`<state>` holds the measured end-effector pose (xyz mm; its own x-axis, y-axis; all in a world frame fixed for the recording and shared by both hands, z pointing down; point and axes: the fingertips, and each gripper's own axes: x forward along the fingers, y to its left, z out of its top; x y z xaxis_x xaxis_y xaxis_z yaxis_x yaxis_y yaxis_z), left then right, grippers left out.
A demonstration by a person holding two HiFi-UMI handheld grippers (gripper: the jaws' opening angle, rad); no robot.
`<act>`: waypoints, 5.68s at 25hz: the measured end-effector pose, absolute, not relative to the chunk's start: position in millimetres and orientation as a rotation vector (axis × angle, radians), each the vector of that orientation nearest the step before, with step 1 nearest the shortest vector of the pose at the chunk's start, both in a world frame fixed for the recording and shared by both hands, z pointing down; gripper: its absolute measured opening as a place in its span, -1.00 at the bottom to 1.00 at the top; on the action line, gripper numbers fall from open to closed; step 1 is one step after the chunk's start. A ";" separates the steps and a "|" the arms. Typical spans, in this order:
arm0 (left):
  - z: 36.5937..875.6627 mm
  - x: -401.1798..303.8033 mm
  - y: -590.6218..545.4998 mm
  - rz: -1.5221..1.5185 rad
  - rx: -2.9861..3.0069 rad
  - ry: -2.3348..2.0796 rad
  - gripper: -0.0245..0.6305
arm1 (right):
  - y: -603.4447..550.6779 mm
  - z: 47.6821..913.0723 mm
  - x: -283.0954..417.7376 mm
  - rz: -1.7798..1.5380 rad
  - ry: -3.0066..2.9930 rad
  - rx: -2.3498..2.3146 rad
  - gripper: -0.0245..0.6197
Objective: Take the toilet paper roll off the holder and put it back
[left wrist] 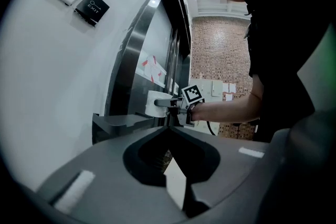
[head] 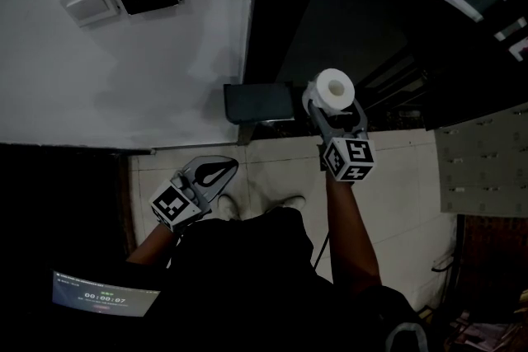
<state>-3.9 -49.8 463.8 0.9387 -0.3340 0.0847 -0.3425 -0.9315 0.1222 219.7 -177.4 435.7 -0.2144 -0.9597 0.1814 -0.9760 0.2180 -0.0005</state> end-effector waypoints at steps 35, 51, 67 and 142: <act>466.6 -14.7 -39.8 0.117 2.947 -0.565 -0.92 | -159.1 599.9 225.2 2.327 -2.493 2.227 0.30; 466.6 -19.5 -36.6 0.109 2.947 -0.572 -0.92 | -161.8 593.6 170.2 2.441 -2.556 1.977 0.30; 472.1 -34.4 -40.3 0.105 2.935 -0.614 -0.92 | -169.9 600.5 93.1 2.445 -2.542 1.828 0.30; 464.6 -22.7 -54.5 0.099 2.964 -0.578 -0.92 | -66.5 443.6 44.9 0.063 -2.979 1.016 -0.47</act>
